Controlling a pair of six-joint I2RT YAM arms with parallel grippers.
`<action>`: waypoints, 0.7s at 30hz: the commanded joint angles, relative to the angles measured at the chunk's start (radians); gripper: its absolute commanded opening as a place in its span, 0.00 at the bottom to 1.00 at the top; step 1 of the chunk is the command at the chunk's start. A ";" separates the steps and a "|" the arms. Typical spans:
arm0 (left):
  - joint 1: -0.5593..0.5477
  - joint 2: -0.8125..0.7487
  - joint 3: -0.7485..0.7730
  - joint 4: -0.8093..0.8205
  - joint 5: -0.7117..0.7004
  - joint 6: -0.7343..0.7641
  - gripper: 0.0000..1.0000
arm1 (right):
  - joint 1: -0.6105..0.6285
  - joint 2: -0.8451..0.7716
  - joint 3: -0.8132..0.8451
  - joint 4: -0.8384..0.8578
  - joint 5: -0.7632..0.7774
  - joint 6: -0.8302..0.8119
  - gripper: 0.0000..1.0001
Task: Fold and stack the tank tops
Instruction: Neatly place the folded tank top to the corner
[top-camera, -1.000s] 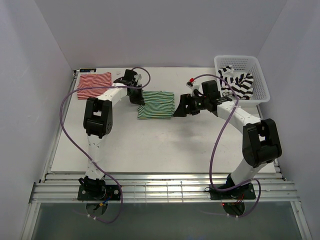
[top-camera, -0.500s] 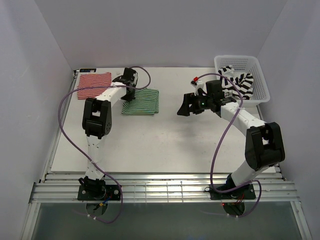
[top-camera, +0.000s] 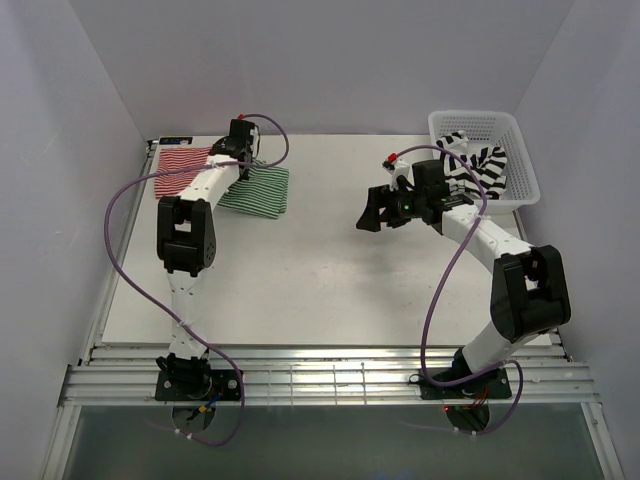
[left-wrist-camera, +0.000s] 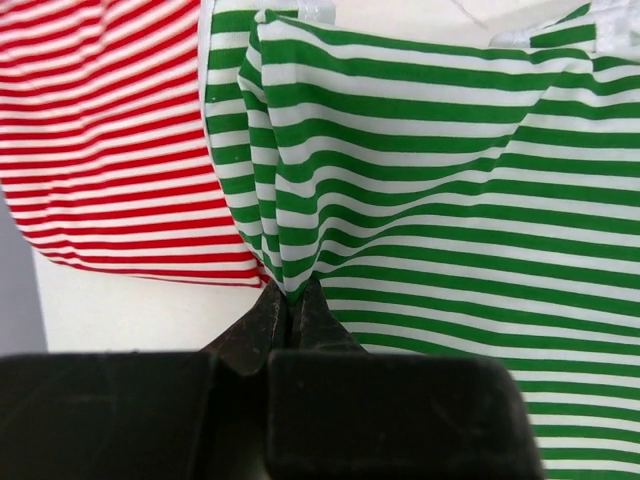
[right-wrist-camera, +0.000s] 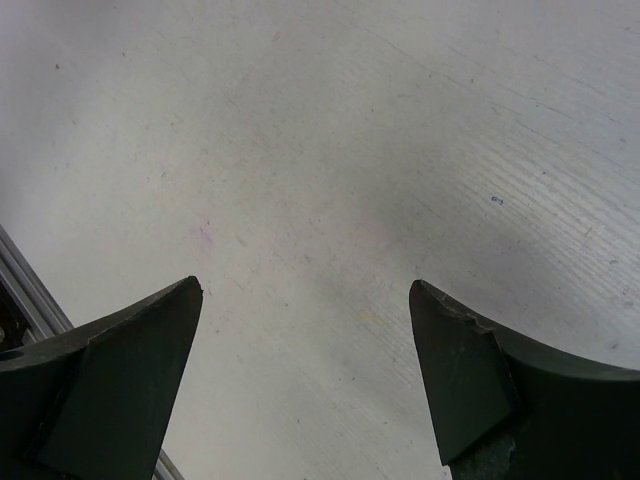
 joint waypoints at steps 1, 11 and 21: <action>0.014 -0.107 0.058 0.042 -0.073 0.062 0.00 | -0.008 -0.032 0.004 0.001 0.017 -0.018 0.90; 0.043 -0.155 0.091 0.102 -0.055 0.140 0.00 | -0.013 -0.030 0.006 0.001 0.018 -0.019 0.90; 0.047 -0.180 0.131 0.134 -0.079 0.177 0.00 | -0.013 -0.041 -0.002 0.001 0.017 -0.016 0.90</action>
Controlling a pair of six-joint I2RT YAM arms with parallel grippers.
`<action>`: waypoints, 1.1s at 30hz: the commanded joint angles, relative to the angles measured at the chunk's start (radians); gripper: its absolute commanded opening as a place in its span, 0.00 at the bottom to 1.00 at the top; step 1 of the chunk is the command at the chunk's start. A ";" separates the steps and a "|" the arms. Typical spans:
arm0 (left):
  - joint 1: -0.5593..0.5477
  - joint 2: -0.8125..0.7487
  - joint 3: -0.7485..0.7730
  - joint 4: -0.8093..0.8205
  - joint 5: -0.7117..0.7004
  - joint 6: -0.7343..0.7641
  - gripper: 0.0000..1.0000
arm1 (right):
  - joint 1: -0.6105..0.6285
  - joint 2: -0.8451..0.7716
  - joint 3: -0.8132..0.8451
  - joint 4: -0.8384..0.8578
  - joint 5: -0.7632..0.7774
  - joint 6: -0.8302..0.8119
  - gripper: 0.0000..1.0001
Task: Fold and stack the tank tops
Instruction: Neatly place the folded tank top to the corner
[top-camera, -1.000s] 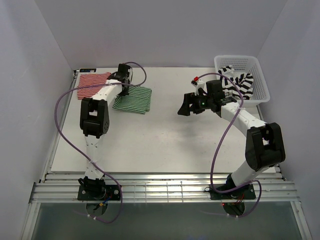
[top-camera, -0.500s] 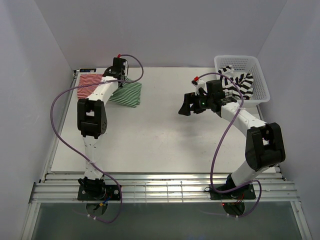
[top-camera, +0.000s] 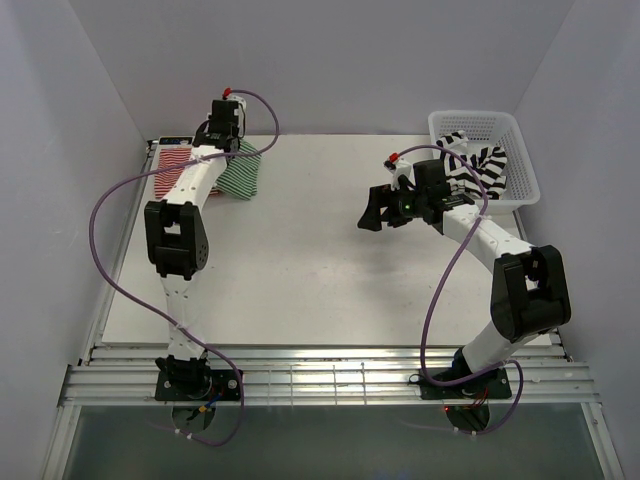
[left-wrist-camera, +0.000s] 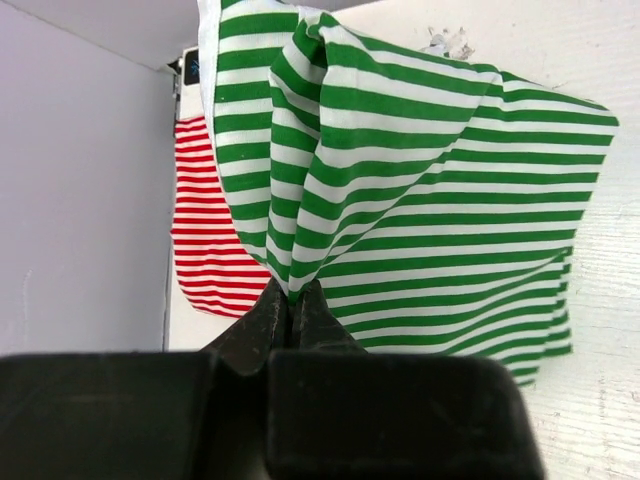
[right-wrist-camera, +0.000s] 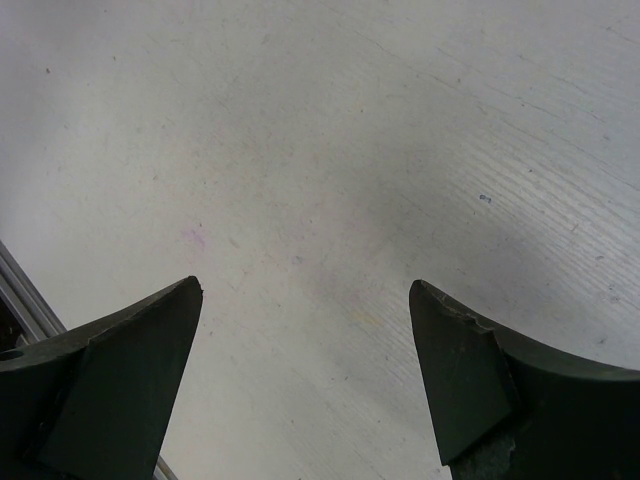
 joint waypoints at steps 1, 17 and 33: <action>0.003 -0.122 0.048 0.045 -0.026 0.030 0.00 | -0.006 -0.039 0.000 0.001 0.002 -0.011 0.90; 0.012 -0.154 0.100 0.019 -0.030 0.028 0.00 | -0.006 -0.035 0.006 0.001 -0.015 -0.005 0.90; 0.141 -0.087 0.138 -0.067 0.092 -0.059 0.00 | -0.008 -0.010 0.009 0.002 -0.007 0.004 0.90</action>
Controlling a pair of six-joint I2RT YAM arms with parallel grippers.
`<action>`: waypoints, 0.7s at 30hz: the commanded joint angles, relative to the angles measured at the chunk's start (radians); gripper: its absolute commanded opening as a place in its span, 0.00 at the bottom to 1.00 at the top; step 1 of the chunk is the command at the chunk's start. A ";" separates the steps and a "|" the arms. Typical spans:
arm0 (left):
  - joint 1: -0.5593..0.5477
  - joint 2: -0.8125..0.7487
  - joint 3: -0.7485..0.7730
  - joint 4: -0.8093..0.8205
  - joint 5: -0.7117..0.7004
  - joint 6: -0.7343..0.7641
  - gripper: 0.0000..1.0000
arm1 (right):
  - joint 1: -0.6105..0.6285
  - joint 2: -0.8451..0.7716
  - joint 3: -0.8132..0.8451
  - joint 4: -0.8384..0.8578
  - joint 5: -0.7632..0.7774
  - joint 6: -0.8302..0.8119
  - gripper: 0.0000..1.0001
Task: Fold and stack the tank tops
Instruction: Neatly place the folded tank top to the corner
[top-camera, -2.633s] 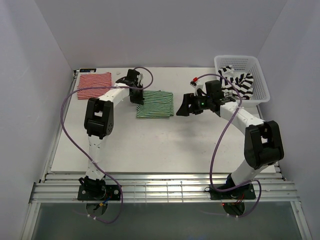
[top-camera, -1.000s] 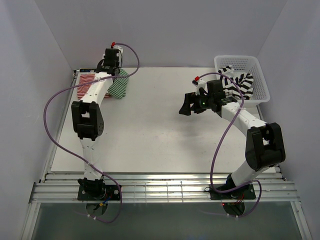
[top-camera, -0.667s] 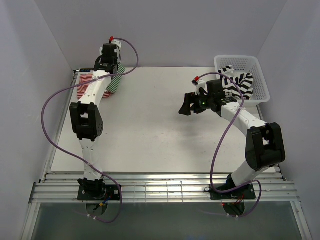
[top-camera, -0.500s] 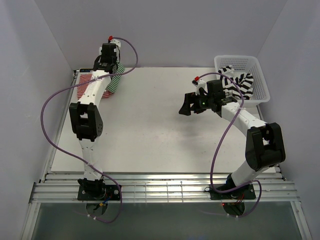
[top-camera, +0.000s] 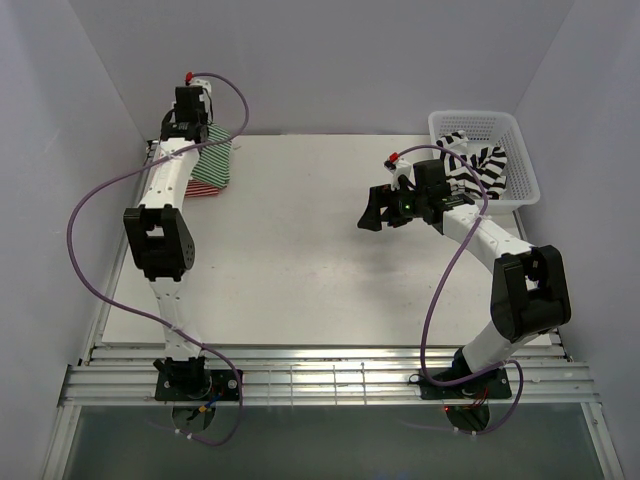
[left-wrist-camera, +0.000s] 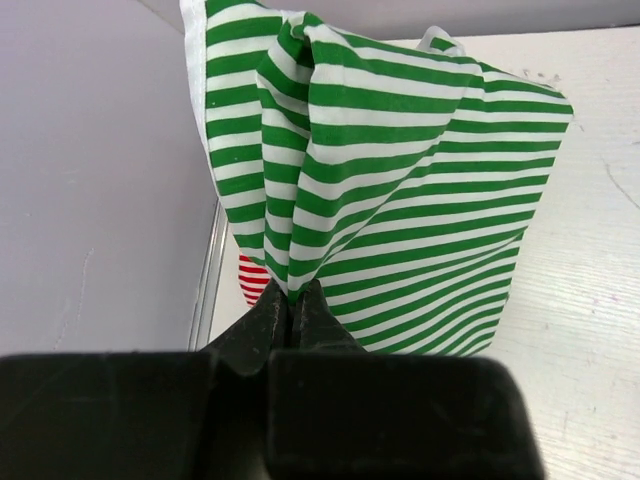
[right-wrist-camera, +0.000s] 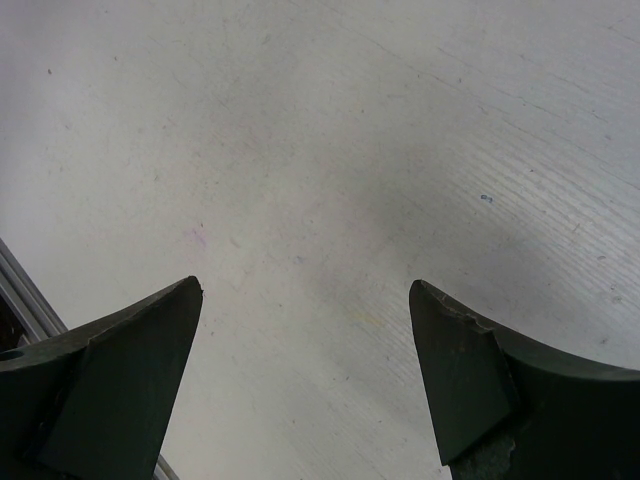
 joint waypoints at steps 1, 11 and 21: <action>0.037 -0.019 0.074 -0.005 0.055 -0.027 0.00 | -0.006 -0.007 0.009 0.001 -0.005 0.001 0.90; 0.163 0.124 0.131 0.013 0.227 -0.039 0.00 | -0.008 0.045 0.038 -0.031 0.037 0.002 0.90; 0.202 0.234 0.188 0.021 0.240 -0.022 0.00 | -0.006 0.091 0.084 -0.078 0.060 0.001 0.90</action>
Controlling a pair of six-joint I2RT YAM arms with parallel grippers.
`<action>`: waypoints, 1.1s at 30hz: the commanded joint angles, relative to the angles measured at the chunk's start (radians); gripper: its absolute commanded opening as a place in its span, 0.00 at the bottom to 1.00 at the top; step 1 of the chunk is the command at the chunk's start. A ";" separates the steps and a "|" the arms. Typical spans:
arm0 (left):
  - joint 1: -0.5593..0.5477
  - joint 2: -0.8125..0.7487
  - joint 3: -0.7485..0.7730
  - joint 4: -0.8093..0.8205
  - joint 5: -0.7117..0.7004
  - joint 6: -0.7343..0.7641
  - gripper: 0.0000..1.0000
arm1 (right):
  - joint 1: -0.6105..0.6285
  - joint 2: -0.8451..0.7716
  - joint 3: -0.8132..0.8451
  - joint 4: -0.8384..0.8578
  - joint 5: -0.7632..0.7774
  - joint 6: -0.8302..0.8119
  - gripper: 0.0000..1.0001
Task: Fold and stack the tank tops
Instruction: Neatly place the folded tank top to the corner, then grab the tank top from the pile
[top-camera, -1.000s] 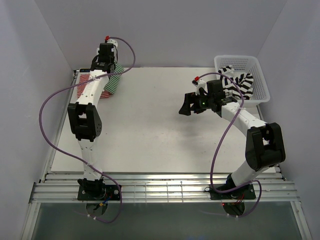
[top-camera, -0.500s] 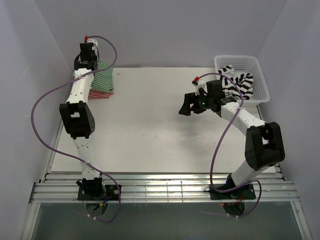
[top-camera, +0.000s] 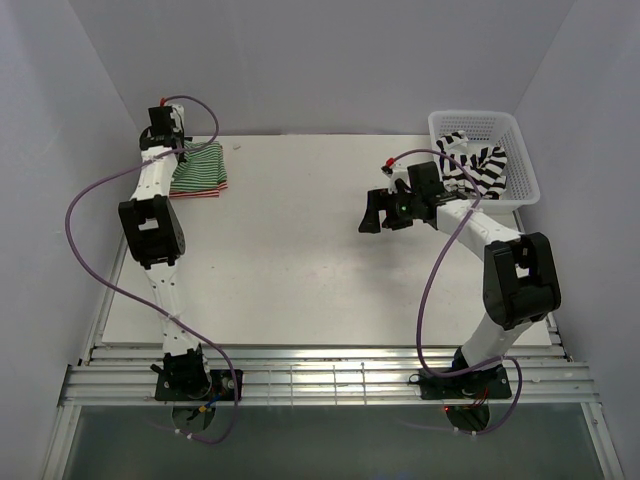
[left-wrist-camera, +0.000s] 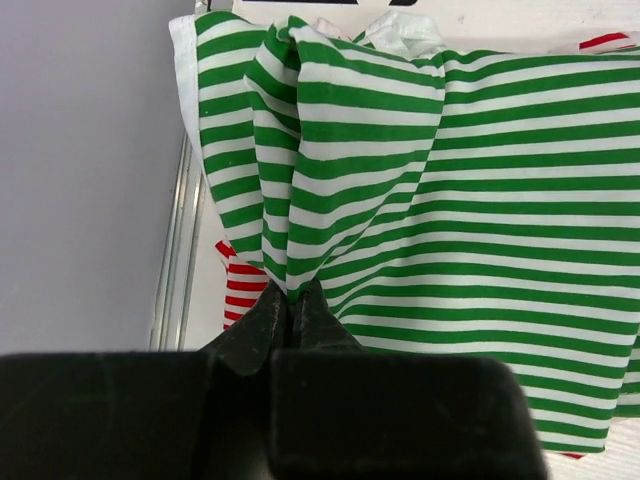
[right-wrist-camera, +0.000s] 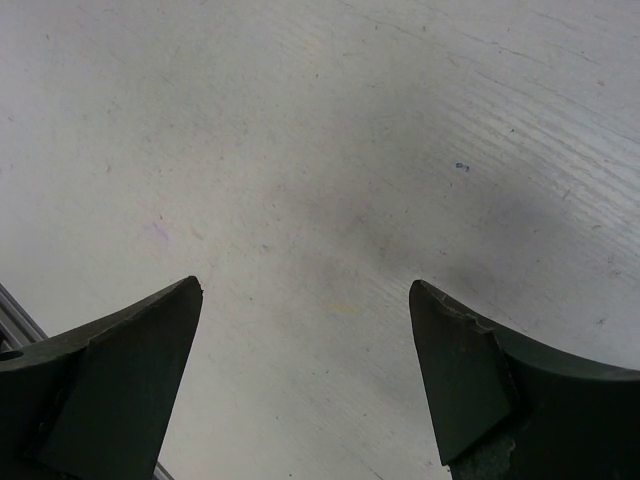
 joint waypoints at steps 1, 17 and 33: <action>0.009 -0.018 0.061 0.018 0.010 0.001 0.06 | -0.008 0.011 0.056 -0.026 0.010 0.001 0.90; 0.018 -0.094 0.122 0.037 -0.070 -0.093 0.98 | -0.008 -0.049 0.135 -0.057 0.061 0.021 0.90; -0.113 -0.734 -0.712 0.190 0.367 -0.639 0.98 | -0.361 0.094 0.421 -0.207 0.549 0.101 0.90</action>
